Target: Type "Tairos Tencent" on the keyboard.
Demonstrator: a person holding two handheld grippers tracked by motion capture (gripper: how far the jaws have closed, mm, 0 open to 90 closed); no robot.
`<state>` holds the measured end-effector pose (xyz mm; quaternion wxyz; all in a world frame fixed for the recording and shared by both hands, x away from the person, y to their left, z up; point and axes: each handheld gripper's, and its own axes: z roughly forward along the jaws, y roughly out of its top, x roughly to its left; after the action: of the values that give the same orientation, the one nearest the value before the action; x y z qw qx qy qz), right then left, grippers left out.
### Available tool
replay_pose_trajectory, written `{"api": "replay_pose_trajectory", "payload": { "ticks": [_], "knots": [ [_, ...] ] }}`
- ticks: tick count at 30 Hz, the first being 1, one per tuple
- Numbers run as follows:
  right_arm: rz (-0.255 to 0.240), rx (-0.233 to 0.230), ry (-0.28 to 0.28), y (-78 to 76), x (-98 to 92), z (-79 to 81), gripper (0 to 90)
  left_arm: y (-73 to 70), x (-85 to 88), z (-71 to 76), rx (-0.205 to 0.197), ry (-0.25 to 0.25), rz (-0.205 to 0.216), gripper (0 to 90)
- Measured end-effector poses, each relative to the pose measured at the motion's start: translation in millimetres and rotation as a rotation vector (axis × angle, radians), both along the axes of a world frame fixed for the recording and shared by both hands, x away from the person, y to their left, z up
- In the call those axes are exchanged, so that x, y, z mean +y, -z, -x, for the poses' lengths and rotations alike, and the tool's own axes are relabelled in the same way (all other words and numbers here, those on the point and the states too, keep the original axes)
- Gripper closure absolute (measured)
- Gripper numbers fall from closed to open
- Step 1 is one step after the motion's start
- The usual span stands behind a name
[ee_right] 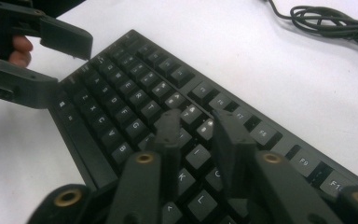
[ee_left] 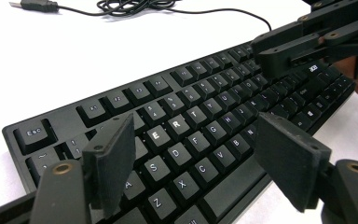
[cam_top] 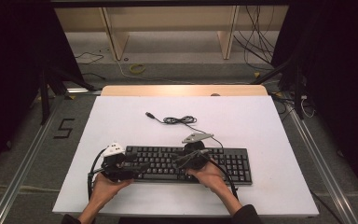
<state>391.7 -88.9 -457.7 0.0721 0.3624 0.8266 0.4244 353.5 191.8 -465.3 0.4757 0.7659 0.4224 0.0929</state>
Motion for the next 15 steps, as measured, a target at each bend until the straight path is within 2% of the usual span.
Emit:
{"api": "replay_pose_trajectory", "payload": {
  "ticks": [15],
  "knots": [
    [0.041, 0.023, 0.006, 12.2, 5.4, -1.6, 90.0, -1.6, 1.1, 2.2, -0.011, 0.004, 0.016, 29.2]
  ]
}}
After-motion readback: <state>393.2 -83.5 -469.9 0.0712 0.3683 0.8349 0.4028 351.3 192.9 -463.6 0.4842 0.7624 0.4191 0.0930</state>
